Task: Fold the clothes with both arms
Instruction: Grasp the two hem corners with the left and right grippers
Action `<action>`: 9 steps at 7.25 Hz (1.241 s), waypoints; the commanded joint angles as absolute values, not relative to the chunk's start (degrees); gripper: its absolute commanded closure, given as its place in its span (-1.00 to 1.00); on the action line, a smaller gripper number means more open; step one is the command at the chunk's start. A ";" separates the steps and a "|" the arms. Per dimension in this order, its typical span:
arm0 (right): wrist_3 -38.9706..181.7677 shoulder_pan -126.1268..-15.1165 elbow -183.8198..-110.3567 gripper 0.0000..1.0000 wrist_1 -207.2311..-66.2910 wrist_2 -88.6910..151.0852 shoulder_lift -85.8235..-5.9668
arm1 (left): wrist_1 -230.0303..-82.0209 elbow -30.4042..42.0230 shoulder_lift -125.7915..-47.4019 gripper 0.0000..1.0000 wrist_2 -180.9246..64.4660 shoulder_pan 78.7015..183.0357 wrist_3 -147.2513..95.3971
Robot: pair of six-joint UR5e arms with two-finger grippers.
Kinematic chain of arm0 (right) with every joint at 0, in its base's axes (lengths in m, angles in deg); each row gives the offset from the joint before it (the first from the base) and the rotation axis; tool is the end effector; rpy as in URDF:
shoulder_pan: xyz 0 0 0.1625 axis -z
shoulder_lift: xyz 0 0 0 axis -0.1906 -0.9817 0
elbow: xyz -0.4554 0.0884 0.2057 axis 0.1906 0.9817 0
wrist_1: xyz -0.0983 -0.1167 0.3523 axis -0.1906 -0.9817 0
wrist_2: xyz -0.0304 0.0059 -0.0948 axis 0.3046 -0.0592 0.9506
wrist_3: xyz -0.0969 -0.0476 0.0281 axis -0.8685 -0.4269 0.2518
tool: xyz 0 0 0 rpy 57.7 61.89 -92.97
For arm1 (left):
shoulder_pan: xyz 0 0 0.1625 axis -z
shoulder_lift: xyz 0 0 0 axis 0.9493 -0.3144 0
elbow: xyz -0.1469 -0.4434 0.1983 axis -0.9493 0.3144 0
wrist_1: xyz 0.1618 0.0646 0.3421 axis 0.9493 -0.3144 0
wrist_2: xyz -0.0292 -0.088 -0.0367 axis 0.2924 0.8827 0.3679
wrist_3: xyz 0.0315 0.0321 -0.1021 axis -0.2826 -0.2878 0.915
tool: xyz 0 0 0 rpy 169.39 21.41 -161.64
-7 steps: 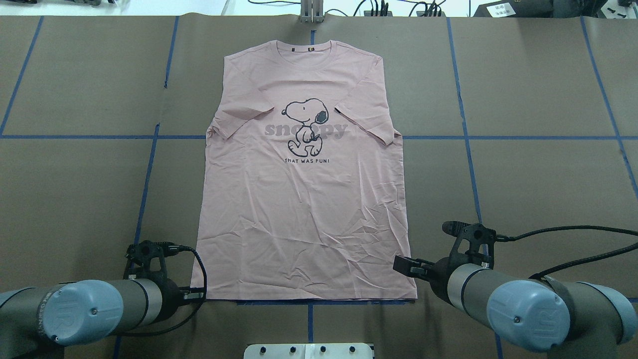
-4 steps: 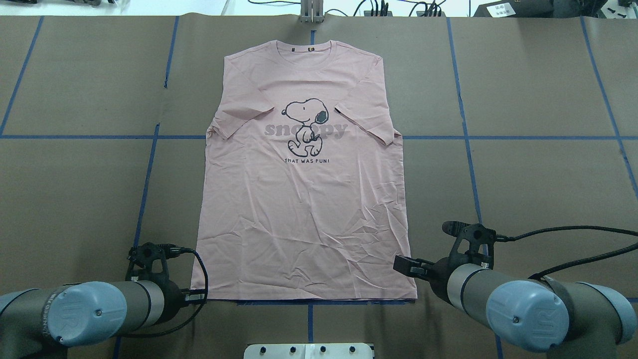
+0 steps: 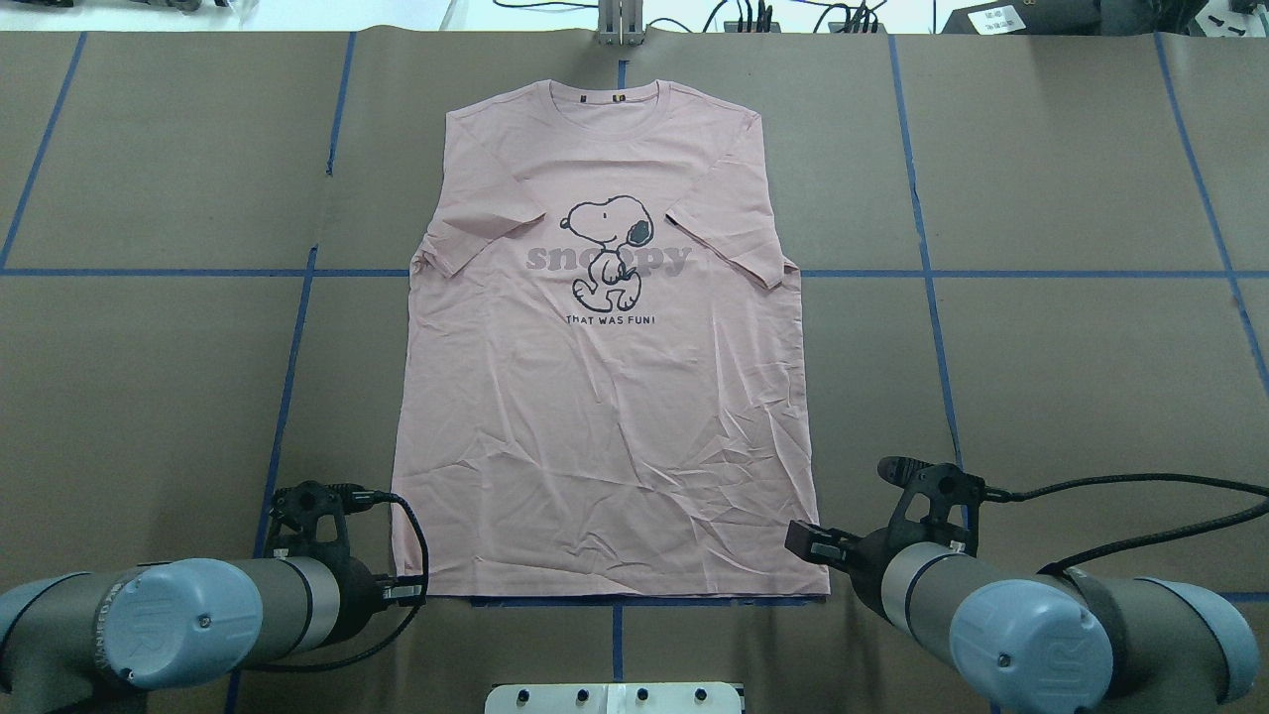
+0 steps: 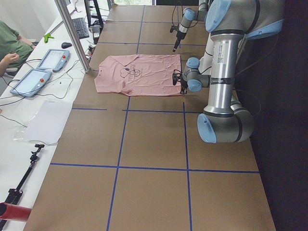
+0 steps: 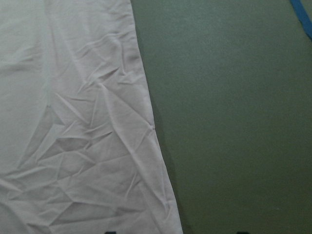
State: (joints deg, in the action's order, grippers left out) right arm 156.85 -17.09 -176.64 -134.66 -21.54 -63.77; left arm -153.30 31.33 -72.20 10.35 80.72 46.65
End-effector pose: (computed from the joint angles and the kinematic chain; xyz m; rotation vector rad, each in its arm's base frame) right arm -0.4435 -0.2091 0.4570 0.1890 -0.8870 0.4021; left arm 0.4738 -0.2100 0.4604 0.0969 0.9598 -0.1011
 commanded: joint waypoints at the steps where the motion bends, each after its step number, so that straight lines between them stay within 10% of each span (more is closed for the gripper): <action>1: 165.70 -13.29 -176.52 -0.49 -138.83 -17.17 -63.37 | -153.30 31.38 -73.68 1.00 10.59 80.73 46.62; 9: 166.87 -11.34 -172.57 -0.26 -142.19 -14.69 -59.32 | -153.30 31.12 -74.47 1.00 10.59 80.73 47.06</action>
